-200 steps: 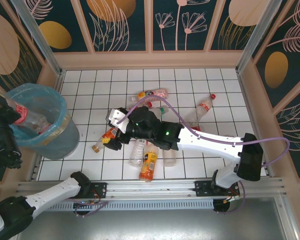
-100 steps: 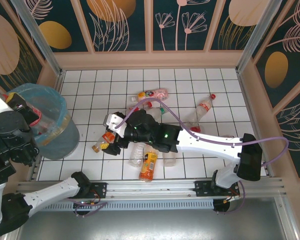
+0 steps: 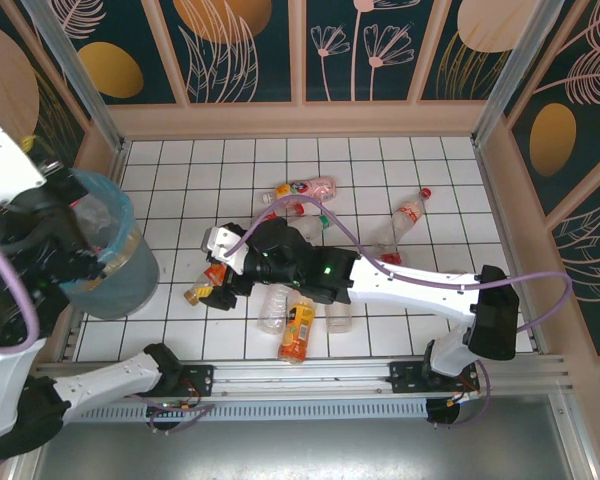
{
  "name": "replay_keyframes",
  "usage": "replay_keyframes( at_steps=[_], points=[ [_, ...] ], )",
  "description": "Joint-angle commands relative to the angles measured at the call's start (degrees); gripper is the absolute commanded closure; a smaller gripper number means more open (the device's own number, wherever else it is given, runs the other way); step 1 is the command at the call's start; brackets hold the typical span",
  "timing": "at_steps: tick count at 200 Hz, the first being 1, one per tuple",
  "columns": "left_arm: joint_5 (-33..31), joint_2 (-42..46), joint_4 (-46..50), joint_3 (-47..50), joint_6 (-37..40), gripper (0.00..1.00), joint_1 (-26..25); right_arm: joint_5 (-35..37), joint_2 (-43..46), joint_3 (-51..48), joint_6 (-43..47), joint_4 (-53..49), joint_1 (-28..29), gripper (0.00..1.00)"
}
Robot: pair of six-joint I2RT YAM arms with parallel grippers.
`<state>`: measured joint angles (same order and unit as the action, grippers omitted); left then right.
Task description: Put the plastic bottles in the bin
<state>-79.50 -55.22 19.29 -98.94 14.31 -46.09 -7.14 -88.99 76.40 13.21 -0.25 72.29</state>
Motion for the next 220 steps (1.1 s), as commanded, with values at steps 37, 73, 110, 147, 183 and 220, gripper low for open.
replay_keyframes(
  at_steps=[37,73,110,147,183,220],
  points=[
    [16.75,-11.9,10.65,-8.71,-10.96,1.0,8.79,1.29,-1.55,3.02,1.1,-3.19,0.39,0.01],
    [32.15,-19.1,26.1,-13.83,-19.64,1.0,28.71,2.38,-1.29,2.77,1.55,-3.92,0.39,0.01],
    [38.39,-13.85,21.78,-6.57,-19.57,1.0,38.94,2.92,-1.24,2.36,1.46,-4.39,0.39,0.01],
    [37.82,-13.83,21.5,-6.73,-17.45,1.0,43.68,3.08,-2.21,2.45,2.12,-4.88,0.4,0.01],
    [41.57,-10.92,17.47,2.89,-18.08,1.0,51.15,3.09,-3.05,2.9,2.33,-5.55,0.42,0.01],
    [50.34,-8.02,13.49,14.46,-21.83,1.0,57.64,3.53,-3.48,2.76,2.25,-6.74,0.41,0.01]
  ],
)
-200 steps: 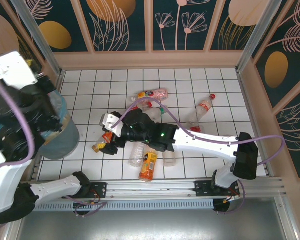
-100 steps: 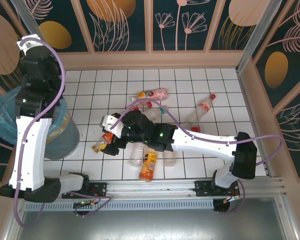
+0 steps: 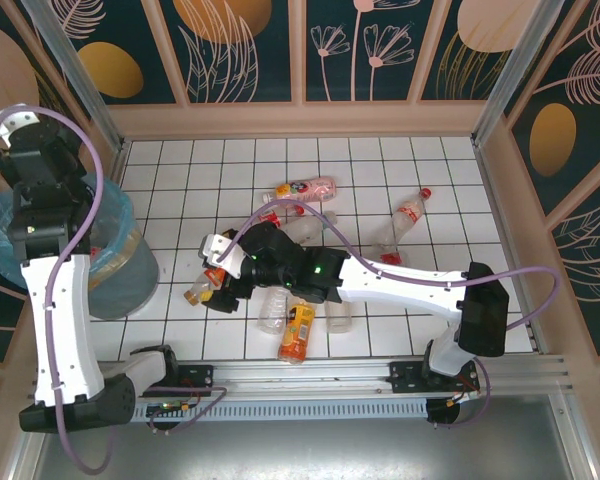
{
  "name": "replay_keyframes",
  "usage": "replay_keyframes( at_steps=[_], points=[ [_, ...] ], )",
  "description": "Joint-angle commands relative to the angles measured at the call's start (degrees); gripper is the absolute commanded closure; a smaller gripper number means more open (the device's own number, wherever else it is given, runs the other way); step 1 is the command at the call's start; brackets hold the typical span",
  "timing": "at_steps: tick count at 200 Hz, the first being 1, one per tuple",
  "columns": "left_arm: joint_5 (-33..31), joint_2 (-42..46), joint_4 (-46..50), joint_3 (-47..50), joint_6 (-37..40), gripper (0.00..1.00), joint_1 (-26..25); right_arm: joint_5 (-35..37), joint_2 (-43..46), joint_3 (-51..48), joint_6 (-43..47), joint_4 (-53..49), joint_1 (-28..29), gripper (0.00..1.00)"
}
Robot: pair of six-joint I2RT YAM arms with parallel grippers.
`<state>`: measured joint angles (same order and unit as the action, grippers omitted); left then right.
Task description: Put the plastic bottles in the bin
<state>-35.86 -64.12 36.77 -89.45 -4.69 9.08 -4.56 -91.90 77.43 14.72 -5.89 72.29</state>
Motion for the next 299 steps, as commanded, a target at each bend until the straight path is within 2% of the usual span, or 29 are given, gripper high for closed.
replay_keyframes(
  at_steps=[1,5,25,40,51,81,135,162,181,198,216,250,268,299],
  points=[
    [6.9,0.9,-4.08,5.16,-2.9,1.0,2.54,0.95,-0.57,1.7,0.66,-1.12,0.45,0.01],
    [7.49,1.01,-4.44,5.96,-3.31,1.0,2.8,0.91,-0.59,1.63,0.66,-1.21,0.4,0.01],
    [10.0,1.87,-6.16,8.87,-5.18,0.85,3.5,0.95,-0.78,1.6,0.57,-1.76,0.39,0.01],
    [10.11,1.98,-6.19,9.29,-5.81,0.59,3.64,1.21,-0.89,1.59,0.55,-2.01,0.39,0.01],
    [10.29,2.15,-6.12,9.17,-6.1,0.44,3.62,1.35,-0.79,1.82,0.55,-2.24,0.44,0.01],
    [10.63,2.74,-5.95,8.39,-6.37,0.29,3.61,1.39,-0.74,2.07,0.52,-2.39,0.39,0.01],
    [11.78,3.91,-5.41,7.48,-6.48,0.28,3.66,1.42,-1.54,3.75,-0.34,-3.57,0.48,0.01],
    [13.94,4.33,-4.53,6.12,-5.94,0.28,3.66,4.94,-3.35,7.37,-2.44,-6.57,0.16,0.01],
    [17.22,5.05,-3.94,3.46,-4.86,0.29,3.64,9.42,-5.21,11.42,-7.67,-10.24,-1.93,0.01],
    [22.43,4.83,-2.81,-0.17,-4.36,0.33,3.66,10.3,-6.64,14.73,-14.97,-14.43,-6.5,0.01],
    [29.73,2.84,-0.35,-3.95,-4.73,0.35,3.62,7.66,-7.85,16.3,-20.25,-18.22,-12.23,0.05],
    [44.56,-0.18,0.13,-5.78,-8.86,0.41,3.2,2.68,-8.69,14.71,-13.67,-18.83,-18.58,0.11],
    [45.03,-1.45,-0.12,-5.6,-9.9,0.43,-0.7,3.42,-11.24,16.69,-15.54,-19.59,-21.56,0.11],
    [40.64,-3.25,-1.6,-3.21,-9.68,0.42,-12.4,1.67,-18.72,24.13,-34.42,-23.84,-25.88,0.2]
  ],
)
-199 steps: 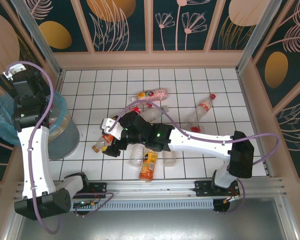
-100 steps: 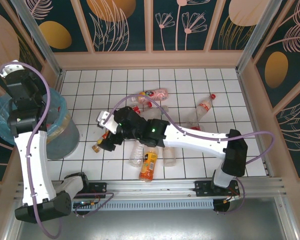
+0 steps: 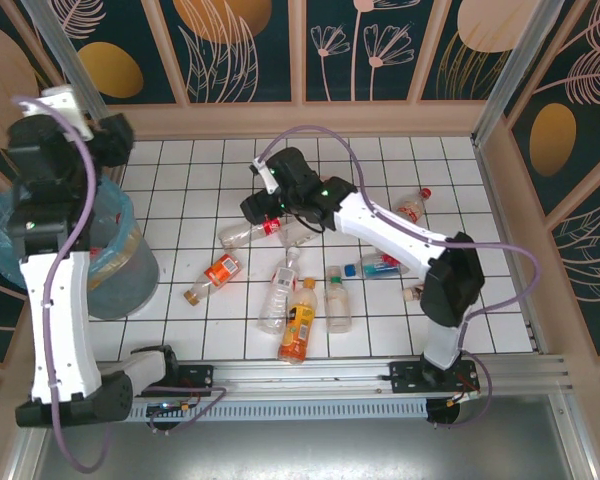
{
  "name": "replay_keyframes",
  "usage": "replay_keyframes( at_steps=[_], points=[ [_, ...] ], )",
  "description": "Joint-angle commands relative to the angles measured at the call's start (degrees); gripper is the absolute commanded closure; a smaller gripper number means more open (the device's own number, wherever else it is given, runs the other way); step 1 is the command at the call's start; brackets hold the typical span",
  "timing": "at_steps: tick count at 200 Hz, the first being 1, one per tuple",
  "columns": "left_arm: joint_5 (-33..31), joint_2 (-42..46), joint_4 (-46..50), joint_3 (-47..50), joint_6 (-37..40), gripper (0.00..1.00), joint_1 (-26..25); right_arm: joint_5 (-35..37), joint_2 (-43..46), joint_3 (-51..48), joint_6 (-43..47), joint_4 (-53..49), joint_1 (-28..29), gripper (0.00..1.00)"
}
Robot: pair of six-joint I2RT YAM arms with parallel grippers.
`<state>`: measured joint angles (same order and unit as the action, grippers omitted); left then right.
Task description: Put the plastic bottles in the bin
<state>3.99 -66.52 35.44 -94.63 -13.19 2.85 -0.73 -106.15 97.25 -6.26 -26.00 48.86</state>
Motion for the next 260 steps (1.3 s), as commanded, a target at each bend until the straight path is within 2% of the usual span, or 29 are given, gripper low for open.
replay_keyframes(
  at_steps=[1,35,49,121,144,188,205,260],
  points=[
    [0.6,-0.91,-0.36,2.11,-1.2,0.43,-6.58,-2.12,-4.66,4.37,-13.65,-3.76,-2.45,0.2],
    [-2.1,-2.22,-3.52,7.85,0.91,0.42,-17.48,3.93,-7.32,3.92,-23.83,-5.08,-2.1,0.21],
    [-2.94,-2.51,-4.65,10.21,2.42,0.4,-19.93,4.32,-7.1,2.35,-28.06,-3.43,-1.79,0.19],
    [-5.86,4.27,-18.35,26.56,9.84,0.29,-19.96,8.05,-14.02,5.23,-52.83,-3.55,3.79,0.16],
    [-5.72,7.48,-22.59,31.05,11.2,0.28,-19.97,8.9,-16.46,7.79,-55.92,-4.45,4.94,0.16],
    [-7.4,12.47,-26.7,36.07,10.91,0.28,-19.91,8.77,-26.69,21.13,-61.69,-16.75,5.14,0.12],
    [-7.72,13.48,-26.82,36.4,10.99,0.27,-19.93,8.95,-29.66,25.1,-63.04,-18.56,5.13,0.11],
    [-7.72,15.25,-26.3,36.09,10.6,0.27,-19.92,7.19,-33.73,26.73,-69.87,-17.39,4.24,0.11]
  ],
)
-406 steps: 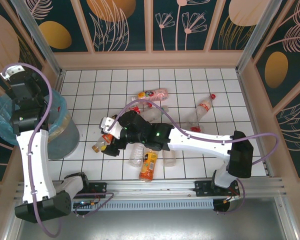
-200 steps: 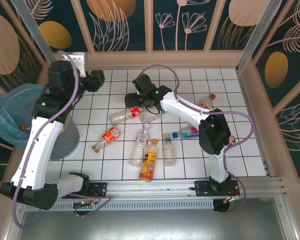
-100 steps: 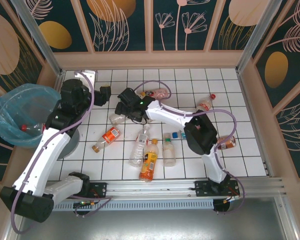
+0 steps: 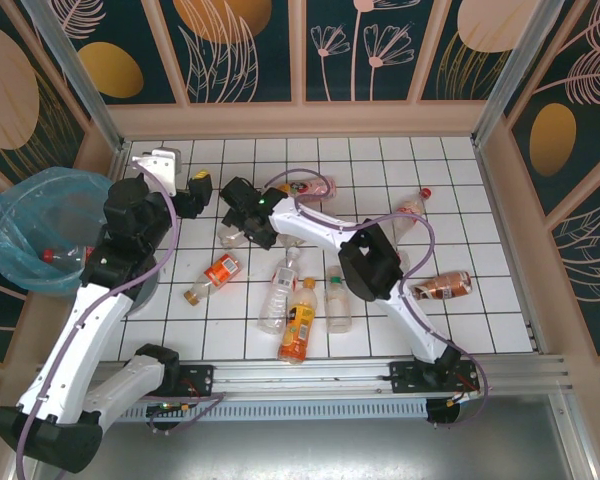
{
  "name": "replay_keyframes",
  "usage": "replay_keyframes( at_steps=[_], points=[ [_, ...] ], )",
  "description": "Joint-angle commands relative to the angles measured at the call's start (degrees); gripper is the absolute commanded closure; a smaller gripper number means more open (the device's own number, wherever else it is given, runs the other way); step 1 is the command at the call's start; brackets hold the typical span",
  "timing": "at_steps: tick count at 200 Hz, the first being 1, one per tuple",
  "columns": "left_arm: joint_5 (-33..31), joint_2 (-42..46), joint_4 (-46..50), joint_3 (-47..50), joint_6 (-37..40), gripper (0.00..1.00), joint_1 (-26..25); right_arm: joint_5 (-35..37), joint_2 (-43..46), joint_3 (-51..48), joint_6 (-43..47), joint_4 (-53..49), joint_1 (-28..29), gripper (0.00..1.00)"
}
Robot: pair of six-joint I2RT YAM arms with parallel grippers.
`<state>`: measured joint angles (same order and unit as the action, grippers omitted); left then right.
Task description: Put the plastic bottles in the bin
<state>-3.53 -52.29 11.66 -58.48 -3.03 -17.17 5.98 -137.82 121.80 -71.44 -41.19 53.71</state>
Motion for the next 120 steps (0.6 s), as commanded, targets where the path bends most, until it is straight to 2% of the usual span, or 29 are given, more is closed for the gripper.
replay_keyframes(
  at_steps=[1,35,56,87,120],
  points=[
    [-0.23,1.04,-2.52,-0.06,0.41,0.27,0.11,0.41,-2.13,2.2,-4.77,-2.13,-0.67,0.11],
    [-0.39,1.32,-2.19,0.03,0.37,0.26,0.09,-0.5,-4.44,2.74,-5.52,-1.01,-1.42,0.11],
    [-0.5,1.4,-2.17,0.21,0.2,0.26,0.1,0.9,-5.15,2.49,-5.16,-0.6,-1.59,0.16],
    [-0.7,0.98,-1.41,-0.98,-0.23,0.26,0.12,0.9,-5.02,2.28,-3.27,1.43,-1.6,0.31],
    [-3.33,-0.62,2.18,-5.69,-1.6,0.26,0.08,4.96,-1.71,3.03,2.33,3.24,-0.42,0.49]
  ],
)
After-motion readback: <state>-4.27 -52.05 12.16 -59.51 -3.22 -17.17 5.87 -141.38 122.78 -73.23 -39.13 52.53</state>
